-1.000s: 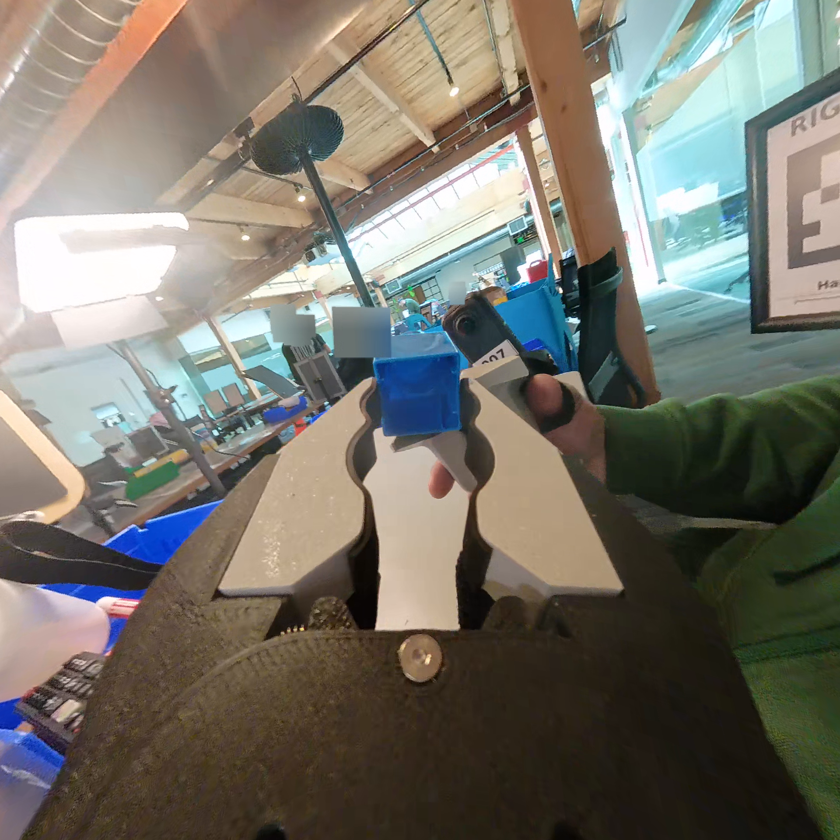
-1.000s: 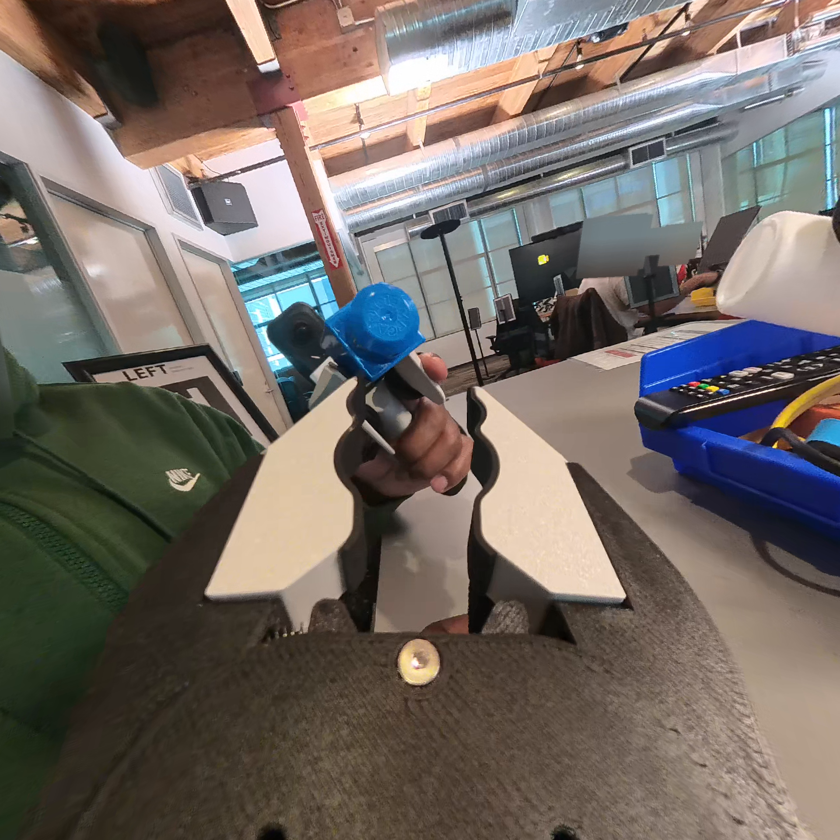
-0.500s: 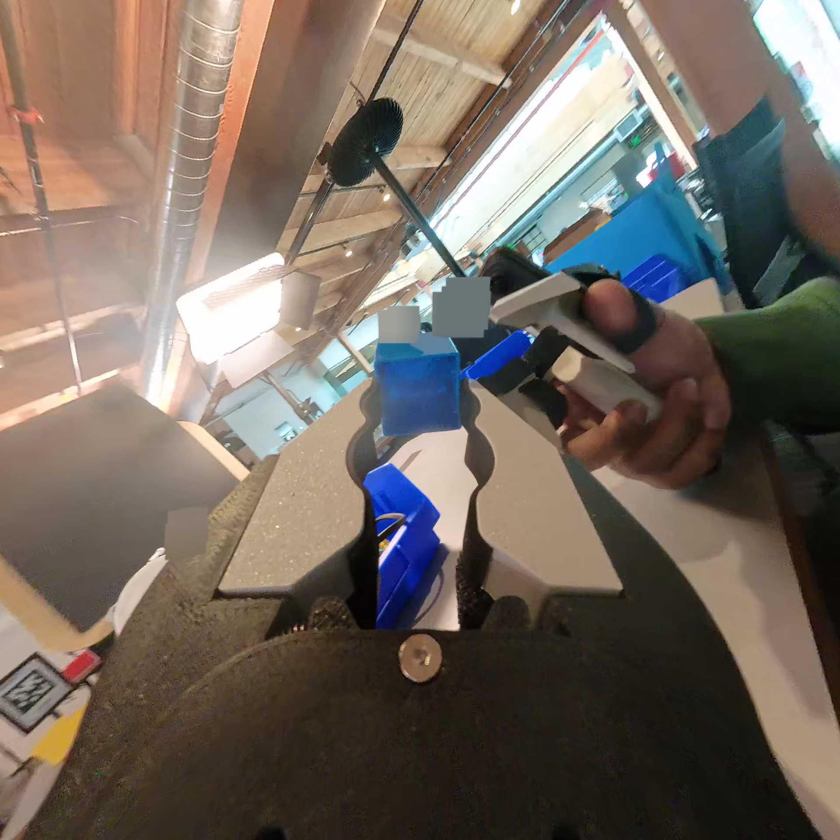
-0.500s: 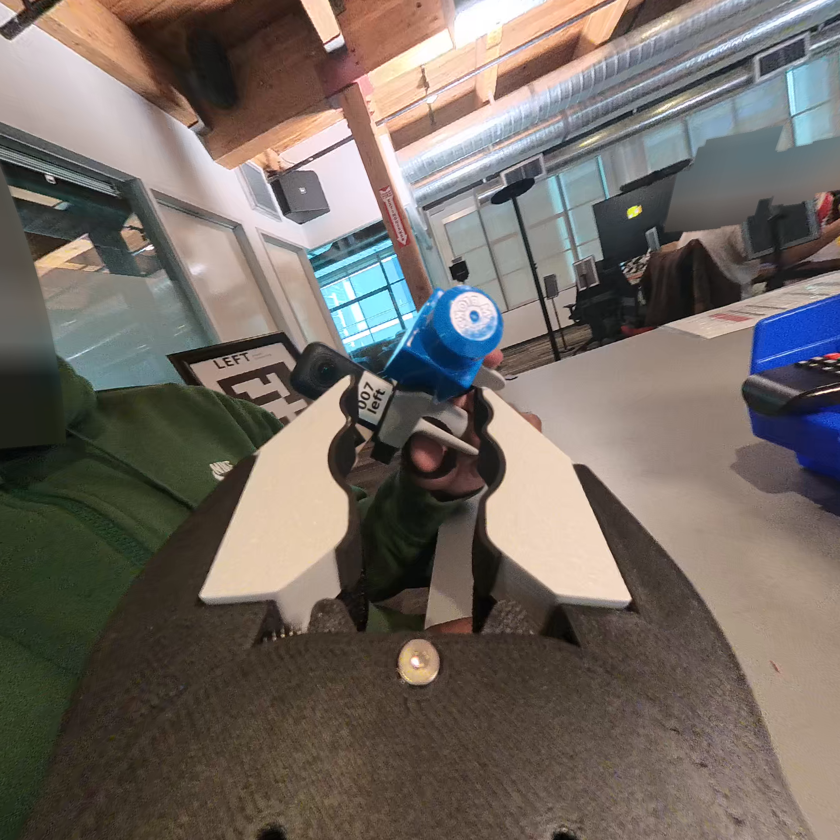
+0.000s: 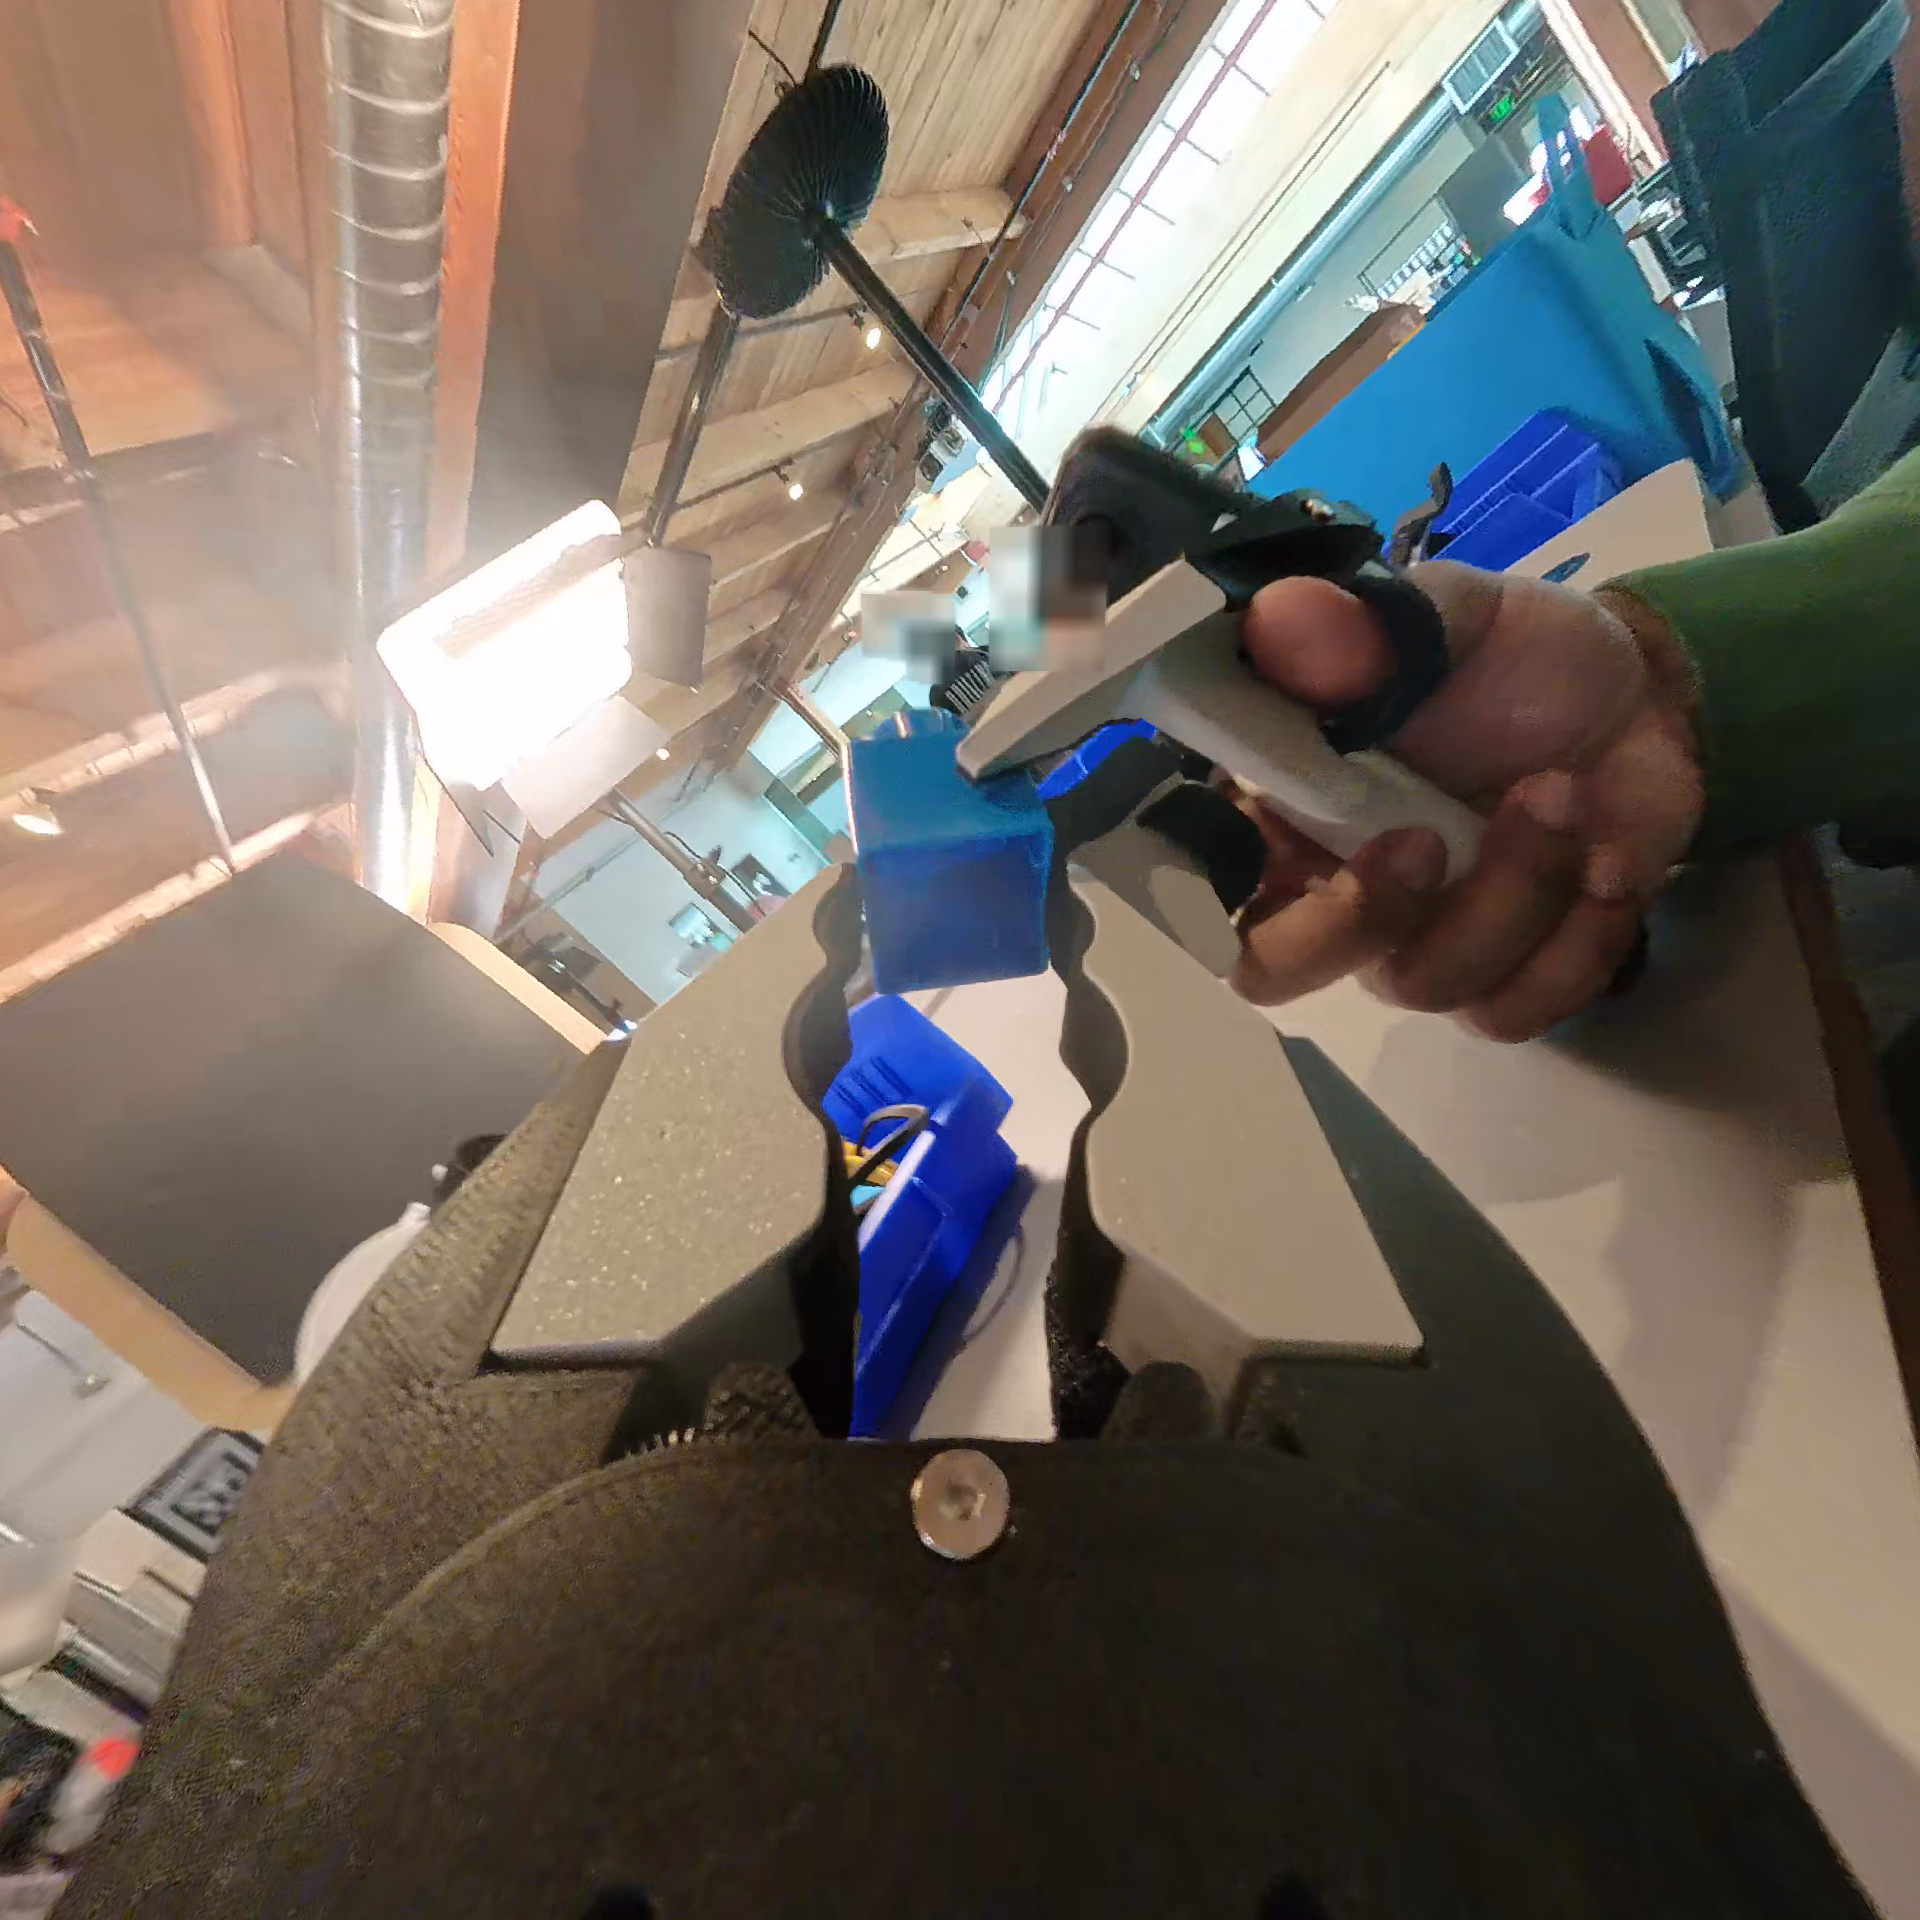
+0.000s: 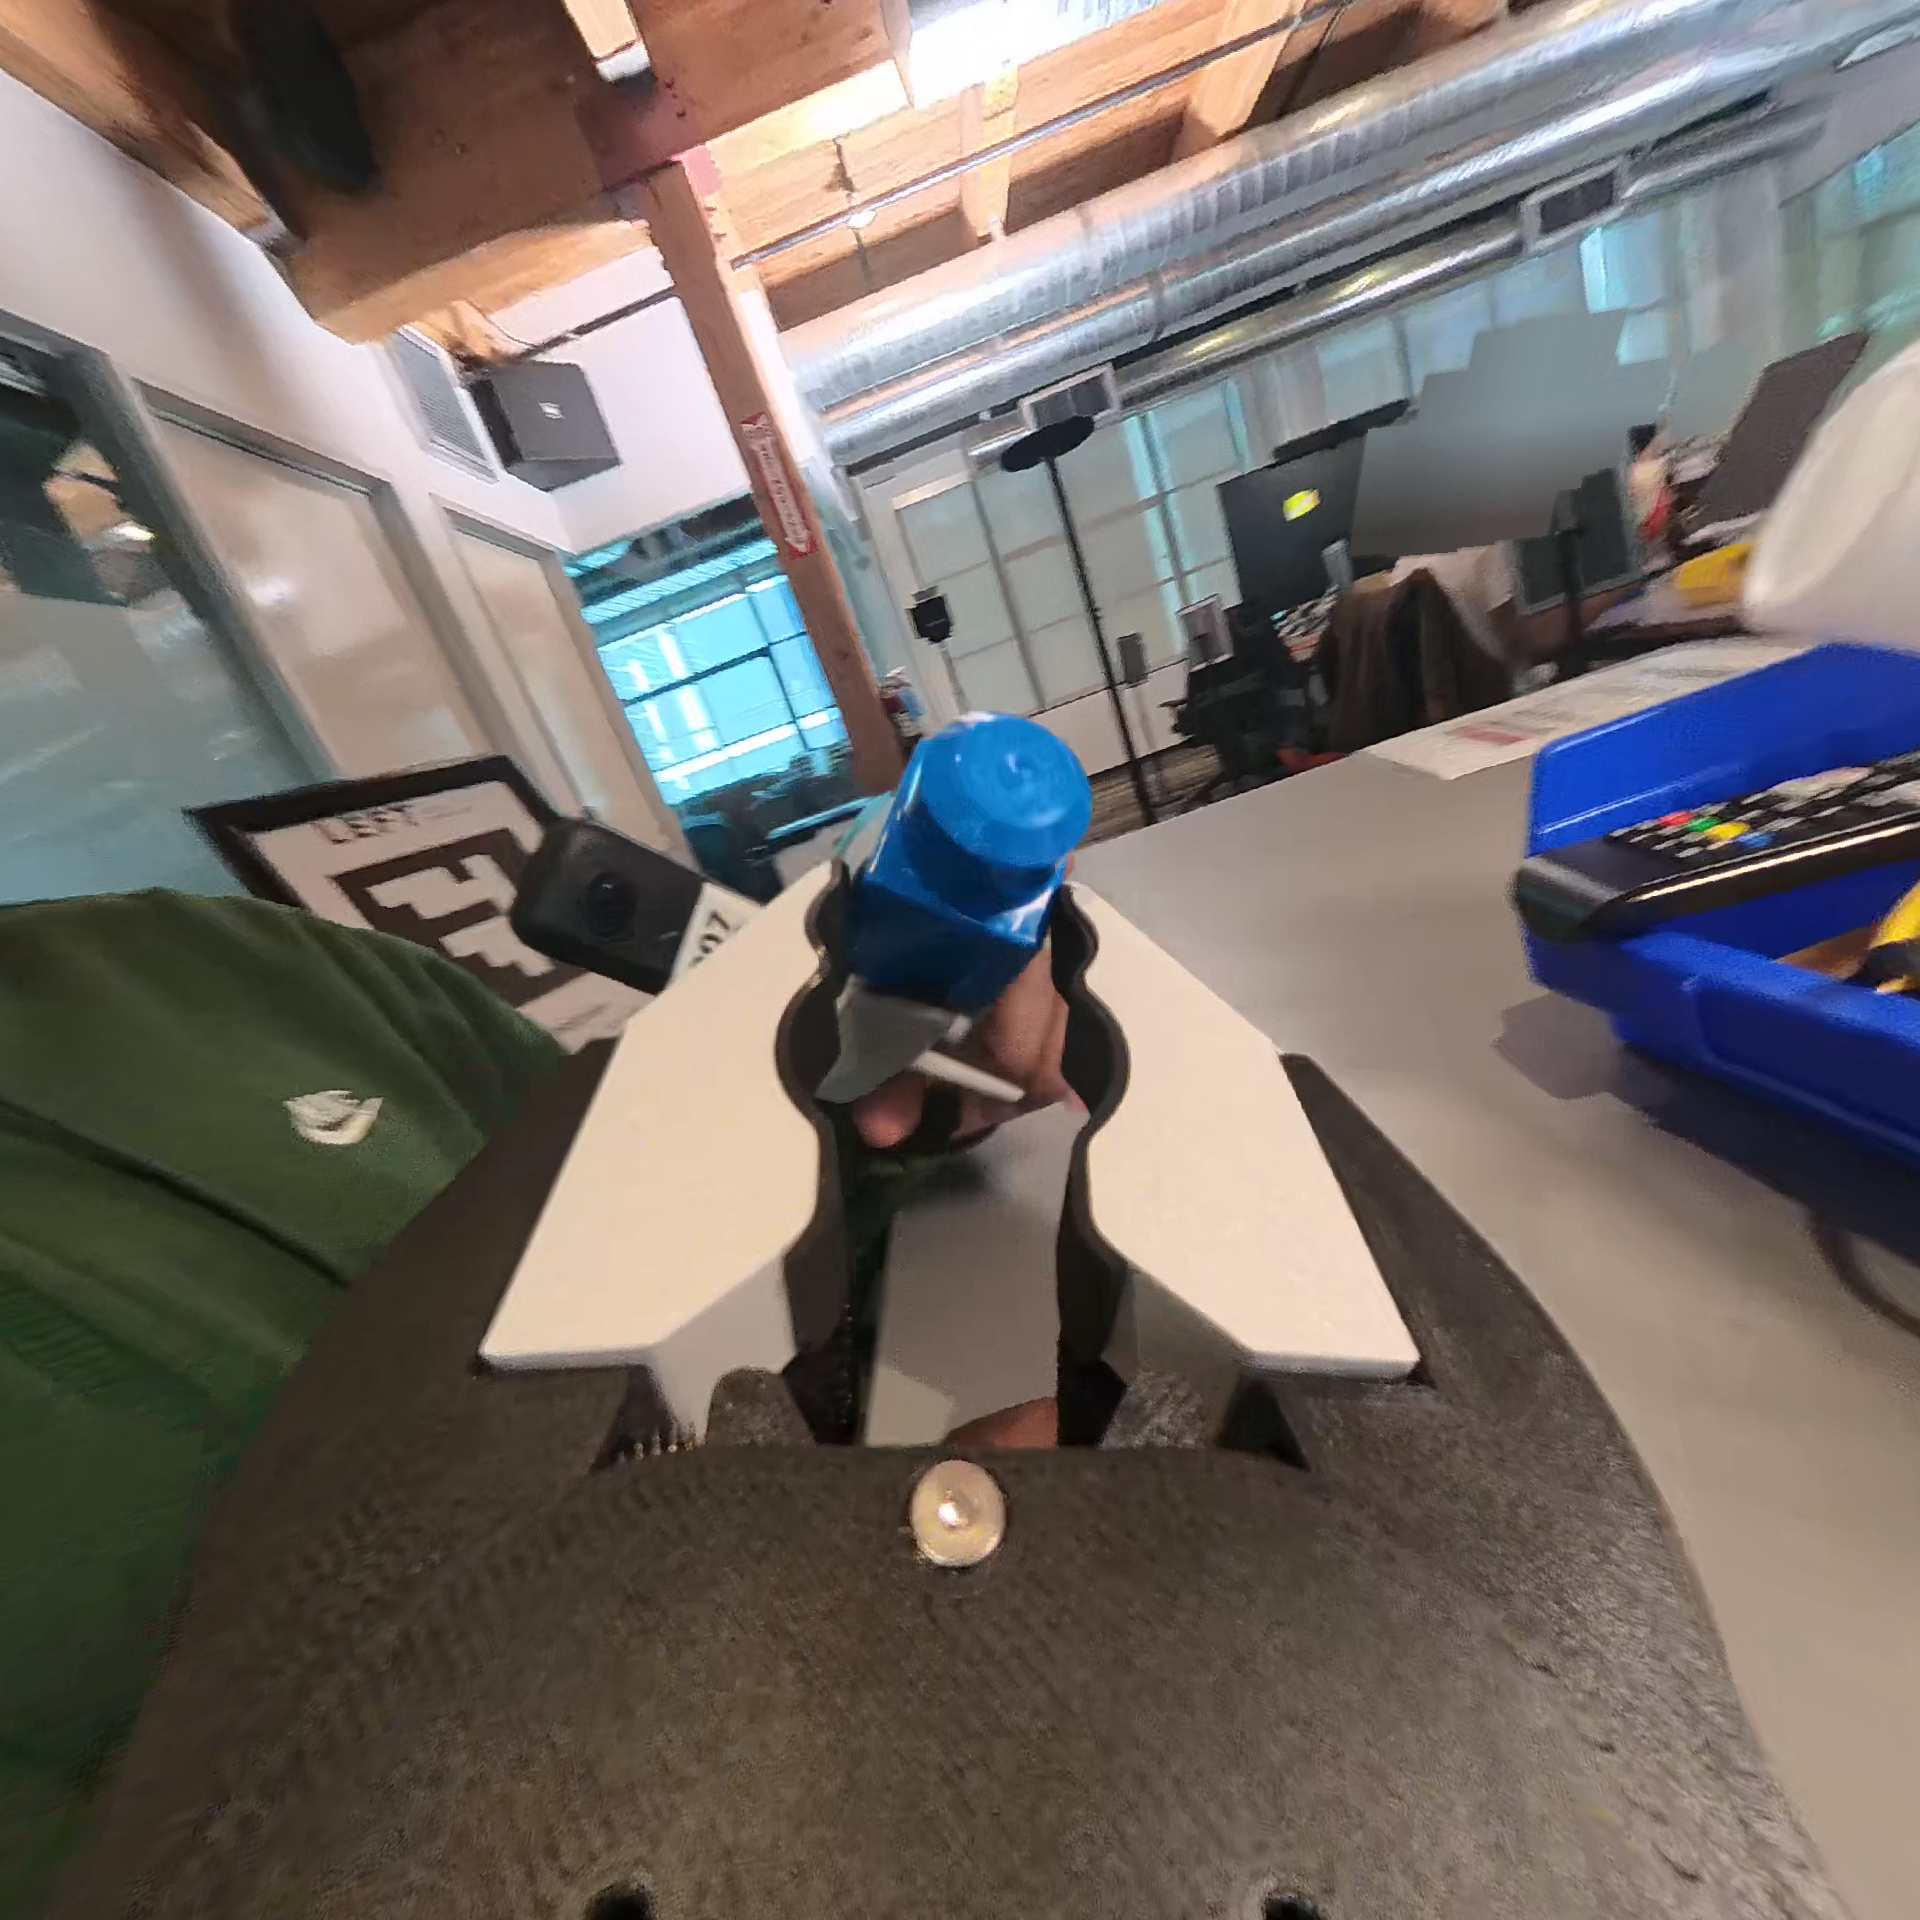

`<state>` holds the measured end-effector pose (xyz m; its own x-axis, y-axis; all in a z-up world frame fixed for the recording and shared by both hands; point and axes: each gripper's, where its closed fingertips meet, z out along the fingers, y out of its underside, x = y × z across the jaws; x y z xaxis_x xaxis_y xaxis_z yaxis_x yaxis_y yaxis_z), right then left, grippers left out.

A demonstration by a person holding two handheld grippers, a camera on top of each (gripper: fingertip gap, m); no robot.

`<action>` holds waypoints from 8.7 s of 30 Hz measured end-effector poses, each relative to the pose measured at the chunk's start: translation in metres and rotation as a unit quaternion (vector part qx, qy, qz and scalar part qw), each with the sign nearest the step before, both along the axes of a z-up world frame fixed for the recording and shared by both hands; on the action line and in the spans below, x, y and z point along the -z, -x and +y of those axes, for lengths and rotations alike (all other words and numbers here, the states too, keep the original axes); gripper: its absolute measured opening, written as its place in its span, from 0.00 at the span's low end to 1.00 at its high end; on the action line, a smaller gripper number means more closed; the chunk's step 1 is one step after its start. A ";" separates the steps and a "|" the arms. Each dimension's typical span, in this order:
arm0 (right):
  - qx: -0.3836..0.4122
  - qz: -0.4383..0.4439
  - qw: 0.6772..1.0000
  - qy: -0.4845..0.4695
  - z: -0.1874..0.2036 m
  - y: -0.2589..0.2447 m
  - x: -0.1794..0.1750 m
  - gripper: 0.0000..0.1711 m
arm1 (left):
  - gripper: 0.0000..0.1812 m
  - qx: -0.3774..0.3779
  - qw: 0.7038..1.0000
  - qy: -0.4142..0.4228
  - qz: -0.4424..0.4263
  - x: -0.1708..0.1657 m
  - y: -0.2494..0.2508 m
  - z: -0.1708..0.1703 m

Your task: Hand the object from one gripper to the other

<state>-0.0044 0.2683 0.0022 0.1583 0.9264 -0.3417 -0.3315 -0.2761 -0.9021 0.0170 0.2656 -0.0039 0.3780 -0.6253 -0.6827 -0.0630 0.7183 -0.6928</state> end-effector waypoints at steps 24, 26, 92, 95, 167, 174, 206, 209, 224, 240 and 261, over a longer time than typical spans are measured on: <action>0.100 -0.031 0.962 -0.252 -0.031 0.003 -0.020 0.23 | 0.33 0.334 0.832 0.437 -0.069 -0.019 0.016 -0.025; 0.095 -0.036 0.962 -0.254 -0.032 0.005 -0.019 0.23 | 0.29 0.348 0.827 0.437 -0.067 -0.020 0.015 -0.030; 0.435 -0.398 0.706 -0.393 0.049 -0.008 0.033 0.22 | 0.22 -0.068 0.992 0.103 -0.022 0.008 -0.001 0.026; 0.435 -0.397 0.706 -0.393 0.049 -0.008 0.033 0.22 | 0.18 -0.074 0.992 0.100 -0.015 0.010 -0.002 0.027; 0.483 -0.404 0.535 -0.563 0.029 -0.016 0.009 0.22 | 0.20 0.160 0.857 0.479 -0.103 0.009 0.010 0.032; 0.487 -0.412 0.489 -0.595 0.025 -0.009 0.009 0.15 | 0.20 0.175 0.843 0.501 -0.091 0.013 0.006 0.028; 0.260 -0.074 0.938 -0.216 0.020 -0.040 -0.016 0.01 | 0.37 0.200 0.885 0.403 -0.124 -0.010 0.005 0.009; 0.247 -0.076 0.944 -0.207 0.020 -0.037 -0.013 0.01 | 0.36 0.210 0.882 0.400 -0.134 -0.014 0.008 0.007; 0.163 -0.074 0.970 -0.164 0.011 -0.022 -0.003 0.01 | 0.28 0.266 0.848 0.425 -0.174 -0.028 0.021 0.006; 0.198 -0.115 0.955 -0.189 0.016 -0.019 0.004 0.09 | 0.19 0.256 0.859 0.418 -0.150 -0.023 0.019 0.004; 0.362 -0.296 0.774 -0.427 0.021 0.001 0.016 0.25 | 0.19 0.177 0.897 0.378 -0.146 -0.017 0.016 0.016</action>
